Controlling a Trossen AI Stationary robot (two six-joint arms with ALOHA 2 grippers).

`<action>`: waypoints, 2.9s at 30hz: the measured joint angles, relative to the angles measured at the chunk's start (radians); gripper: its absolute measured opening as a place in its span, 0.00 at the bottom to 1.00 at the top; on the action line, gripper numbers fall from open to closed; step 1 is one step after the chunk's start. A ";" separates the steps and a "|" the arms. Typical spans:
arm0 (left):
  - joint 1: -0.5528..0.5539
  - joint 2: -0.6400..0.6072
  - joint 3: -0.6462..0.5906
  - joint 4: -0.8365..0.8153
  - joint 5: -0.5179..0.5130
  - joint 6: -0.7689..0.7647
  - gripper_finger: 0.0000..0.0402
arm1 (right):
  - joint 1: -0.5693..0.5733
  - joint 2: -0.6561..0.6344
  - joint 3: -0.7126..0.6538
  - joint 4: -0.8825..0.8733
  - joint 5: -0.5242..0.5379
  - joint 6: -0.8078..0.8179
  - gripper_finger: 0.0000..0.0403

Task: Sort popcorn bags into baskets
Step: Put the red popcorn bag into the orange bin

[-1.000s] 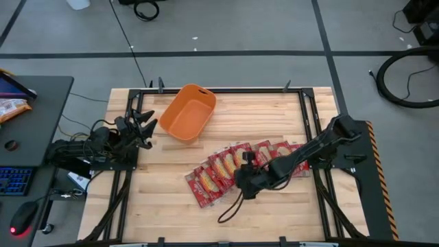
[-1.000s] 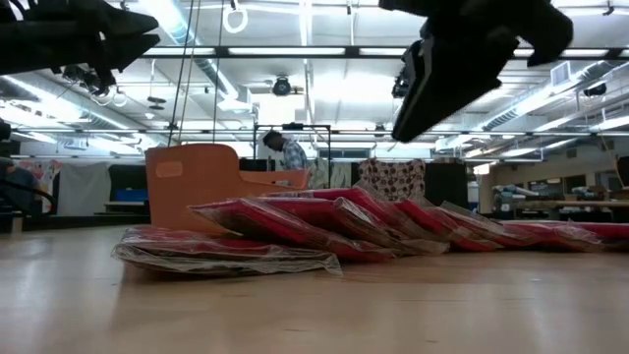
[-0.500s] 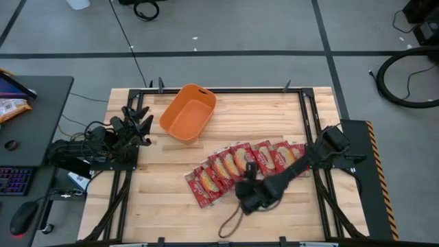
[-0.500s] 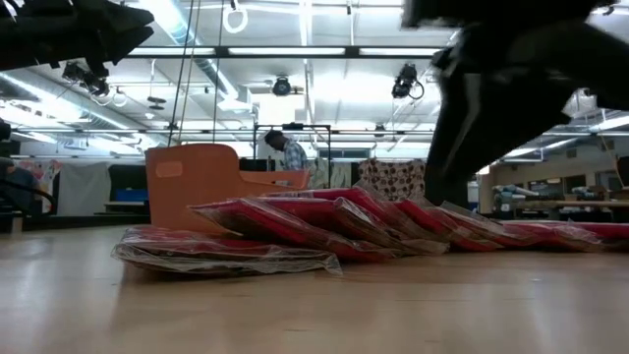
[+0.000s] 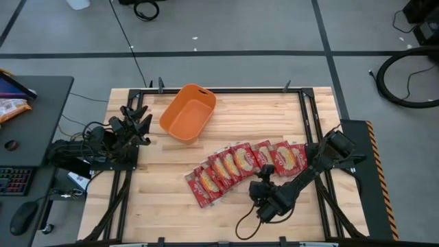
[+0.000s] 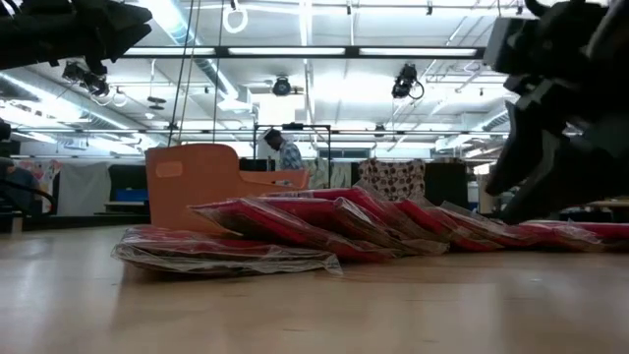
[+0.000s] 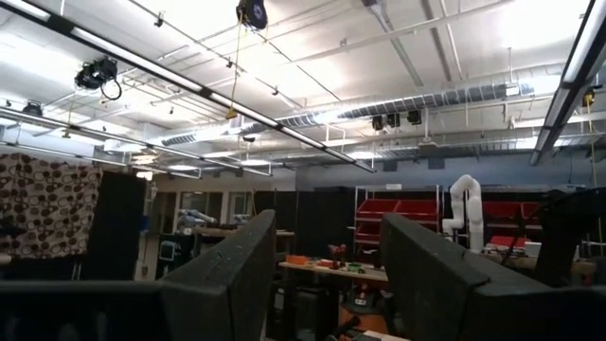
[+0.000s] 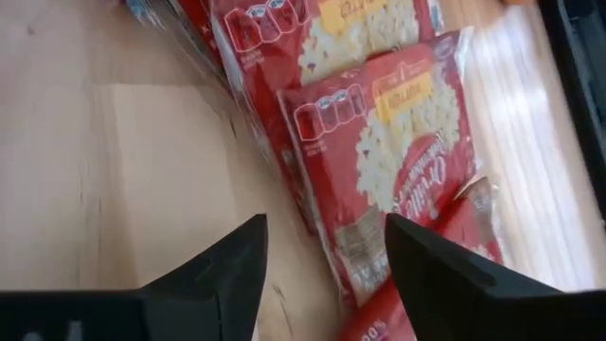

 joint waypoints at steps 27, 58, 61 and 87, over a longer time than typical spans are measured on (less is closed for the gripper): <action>0.000 0.000 0.000 -0.019 0.001 -0.028 0.48 | -0.107 -0.001 -0.123 0.206 -0.022 -0.216 0.04; -0.026 0.000 0.000 -0.323 0.428 -0.484 0.48 | -0.566 -0.233 0.406 0.073 -0.128 -0.749 0.01; -0.052 0.000 0.000 -0.331 0.420 -0.476 0.48 | -0.606 -0.232 0.413 0.195 -0.154 -0.828 0.01; -0.068 0.024 0.000 -0.404 0.205 -0.484 0.48 | -0.885 0.166 0.974 0.001 -0.411 -0.861 0.01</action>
